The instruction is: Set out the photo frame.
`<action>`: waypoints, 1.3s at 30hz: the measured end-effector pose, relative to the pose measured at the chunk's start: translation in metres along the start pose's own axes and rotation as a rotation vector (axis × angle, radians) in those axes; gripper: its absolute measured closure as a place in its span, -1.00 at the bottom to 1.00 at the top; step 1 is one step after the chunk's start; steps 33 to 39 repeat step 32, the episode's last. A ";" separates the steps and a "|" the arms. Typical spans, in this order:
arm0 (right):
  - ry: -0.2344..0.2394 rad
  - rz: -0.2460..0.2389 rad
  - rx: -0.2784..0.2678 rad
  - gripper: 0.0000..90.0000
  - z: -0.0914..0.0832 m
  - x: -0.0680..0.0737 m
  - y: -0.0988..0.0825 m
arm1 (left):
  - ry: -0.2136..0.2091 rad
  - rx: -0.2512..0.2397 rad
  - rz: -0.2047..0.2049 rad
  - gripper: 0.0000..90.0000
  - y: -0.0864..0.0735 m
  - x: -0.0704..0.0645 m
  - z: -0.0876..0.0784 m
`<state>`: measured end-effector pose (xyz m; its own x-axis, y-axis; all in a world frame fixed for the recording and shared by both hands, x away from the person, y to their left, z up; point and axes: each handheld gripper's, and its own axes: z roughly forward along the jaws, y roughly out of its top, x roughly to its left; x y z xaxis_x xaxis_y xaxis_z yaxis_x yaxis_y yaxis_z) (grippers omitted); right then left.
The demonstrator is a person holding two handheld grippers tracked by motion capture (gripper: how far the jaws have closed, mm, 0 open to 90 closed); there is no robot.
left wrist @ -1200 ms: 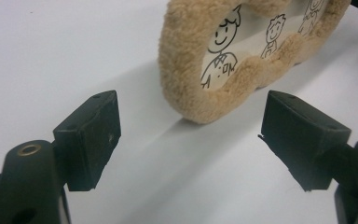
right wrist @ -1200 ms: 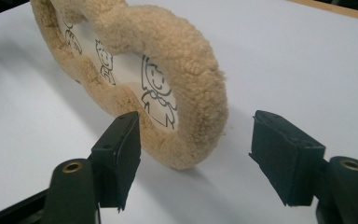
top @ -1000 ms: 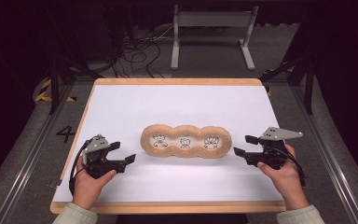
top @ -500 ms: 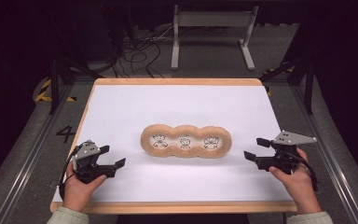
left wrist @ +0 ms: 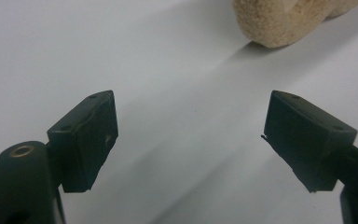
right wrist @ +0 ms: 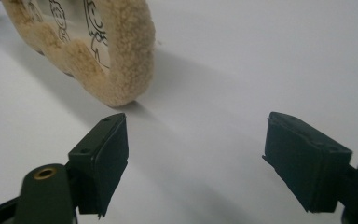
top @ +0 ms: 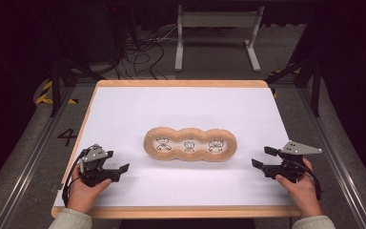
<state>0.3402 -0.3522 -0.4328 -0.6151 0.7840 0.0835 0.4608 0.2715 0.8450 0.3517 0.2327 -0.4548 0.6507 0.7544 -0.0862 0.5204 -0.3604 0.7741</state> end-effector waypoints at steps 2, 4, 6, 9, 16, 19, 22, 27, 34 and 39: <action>-0.004 -0.001 -0.005 -0.53 0.002 0.000 -0.003 | -0.019 -0.006 -0.017 -0.59 0.000 0.000 0.003; -0.005 -0.010 -0.005 -0.53 0.003 0.002 -0.005 | -0.032 -0.028 -0.043 -0.59 -0.002 0.000 0.006; -0.010 -0.019 0.000 -0.53 0.005 0.003 -0.006 | -0.045 -0.029 -0.063 -0.57 -0.003 0.002 0.007; -0.031 -0.047 0.045 -0.53 0.010 0.008 -0.010 | -0.024 -0.019 -0.076 -0.57 -0.005 0.005 0.010; -0.027 -0.057 0.088 -0.54 0.019 0.012 -0.015 | 0.000 0.033 -0.101 -0.59 -0.004 0.005 0.017; -0.029 -0.067 0.110 -0.54 0.022 0.012 -0.015 | 0.005 0.042 -0.106 -0.58 -0.004 0.005 0.017; -0.031 -0.062 0.113 -0.55 0.022 0.012 -0.015 | 0.001 0.030 -0.121 -0.58 -0.004 0.006 0.017; -0.032 -0.049 0.107 -0.56 0.022 0.012 -0.014 | 0.008 0.038 -0.106 -0.59 -0.004 0.005 0.017; -0.061 -0.019 0.129 -0.56 0.023 0.011 -0.014 | 0.007 0.042 -0.109 -0.59 -0.004 0.005 0.018; -0.061 -0.019 0.129 -0.56 0.023 0.011 -0.014 | 0.007 0.042 -0.109 -0.59 -0.004 0.005 0.018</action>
